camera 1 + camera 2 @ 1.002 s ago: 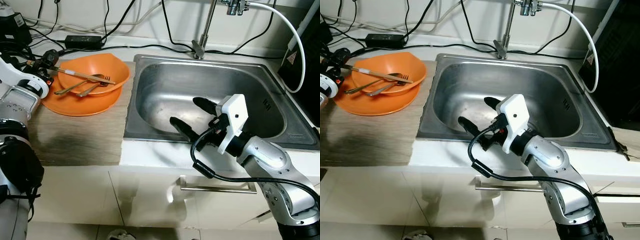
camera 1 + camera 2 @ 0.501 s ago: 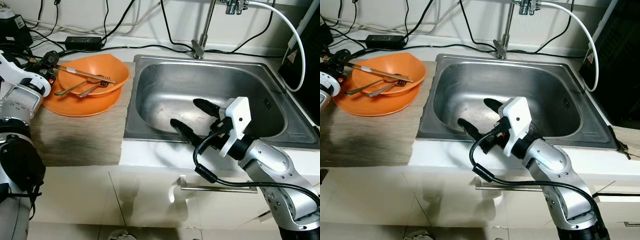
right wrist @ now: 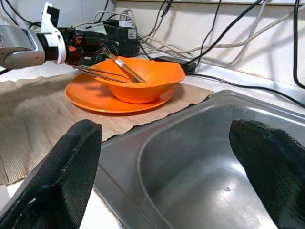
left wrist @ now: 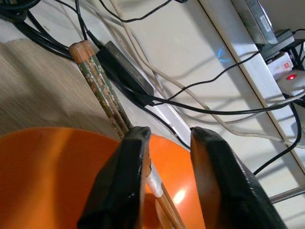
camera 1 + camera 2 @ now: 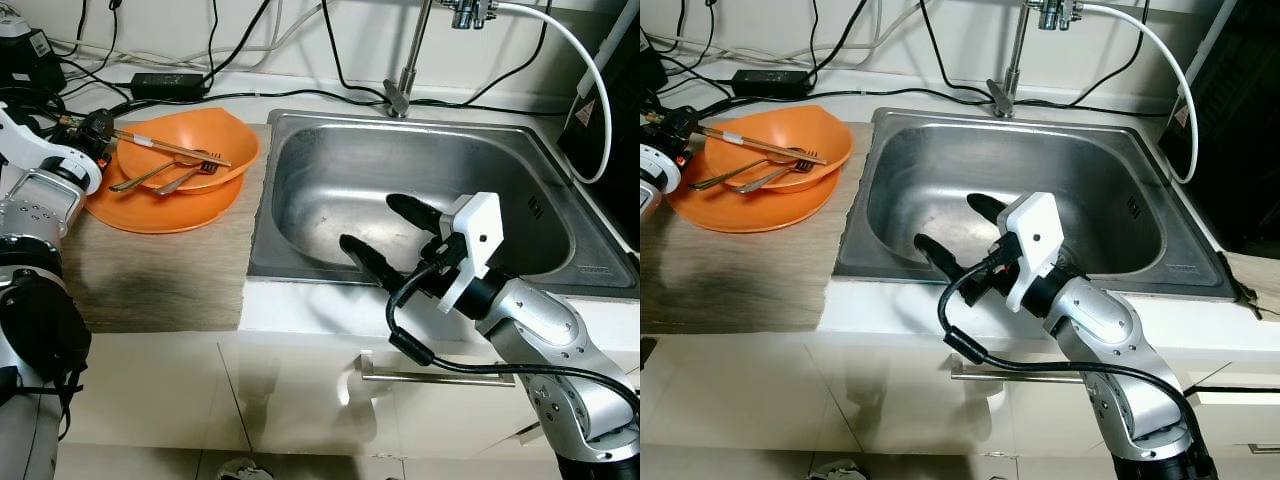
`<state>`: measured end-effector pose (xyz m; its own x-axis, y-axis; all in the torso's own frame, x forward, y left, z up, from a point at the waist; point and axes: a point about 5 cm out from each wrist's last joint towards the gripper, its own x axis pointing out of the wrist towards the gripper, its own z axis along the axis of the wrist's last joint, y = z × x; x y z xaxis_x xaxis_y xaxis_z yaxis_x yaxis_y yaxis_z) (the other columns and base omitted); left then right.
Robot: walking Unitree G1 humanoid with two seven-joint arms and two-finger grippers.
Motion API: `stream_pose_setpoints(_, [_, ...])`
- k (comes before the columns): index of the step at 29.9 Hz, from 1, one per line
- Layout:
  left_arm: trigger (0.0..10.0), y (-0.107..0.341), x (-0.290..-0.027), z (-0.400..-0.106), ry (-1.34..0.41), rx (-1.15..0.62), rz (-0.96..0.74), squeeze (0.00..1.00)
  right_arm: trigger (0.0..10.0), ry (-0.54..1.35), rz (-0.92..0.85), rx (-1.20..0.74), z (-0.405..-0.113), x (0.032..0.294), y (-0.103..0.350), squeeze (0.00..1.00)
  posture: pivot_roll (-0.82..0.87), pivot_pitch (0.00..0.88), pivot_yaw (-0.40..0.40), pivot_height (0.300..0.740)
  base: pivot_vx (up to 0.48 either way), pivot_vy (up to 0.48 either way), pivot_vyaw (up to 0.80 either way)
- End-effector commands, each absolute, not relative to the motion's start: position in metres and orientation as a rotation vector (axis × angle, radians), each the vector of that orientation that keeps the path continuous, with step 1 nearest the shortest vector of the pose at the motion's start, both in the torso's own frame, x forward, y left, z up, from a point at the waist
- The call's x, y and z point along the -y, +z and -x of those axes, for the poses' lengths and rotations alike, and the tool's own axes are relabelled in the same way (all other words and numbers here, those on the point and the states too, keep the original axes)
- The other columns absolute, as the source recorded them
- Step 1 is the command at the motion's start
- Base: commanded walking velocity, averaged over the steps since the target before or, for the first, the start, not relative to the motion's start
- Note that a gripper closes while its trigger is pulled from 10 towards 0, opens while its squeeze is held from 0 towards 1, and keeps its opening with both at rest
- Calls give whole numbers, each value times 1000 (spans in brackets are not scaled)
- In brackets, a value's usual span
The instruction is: Kitchen organization
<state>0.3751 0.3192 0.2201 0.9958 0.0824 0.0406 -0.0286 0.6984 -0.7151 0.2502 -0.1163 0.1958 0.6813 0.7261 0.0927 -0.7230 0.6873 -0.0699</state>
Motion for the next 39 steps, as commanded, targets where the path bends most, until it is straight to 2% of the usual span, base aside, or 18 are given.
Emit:
stream_pose_setpoints(1, [0,225,-319,-377,65,85,813,0,10000,808,29,135,-249,118,199,0,-20,0,11,740,0,0,0])
stream_pose_setpoints(12, [0,226,-320,-376,59,90,822,0,10000,809,33,132,-248,118,198,0,-23,0,13,740,0,0,0])
stream_pose_setpoints(23, [0,231,-321,-376,46,145,911,0,10000,805,37,136,-246,119,198,0,-30,0,26,740,0,0,0])
stream_pose_setpoints(27, [0,248,-326,-374,6,201,963,0,10000,801,37,142,-246,118,199,0,-30,0,36,740,0,0,0])
stream_pose_setpoints(36, [0,260,-336,-366,-39,240,873,0,10000,790,30,146,-245,117,199,0,-26,0,49,740,0,0,0])
stream_pose_setpoints(39, [0,269,-340,-362,-71,245,765,0,10000,783,20,147,-245,116,198,0,-23,0,53,740,0,0,0])
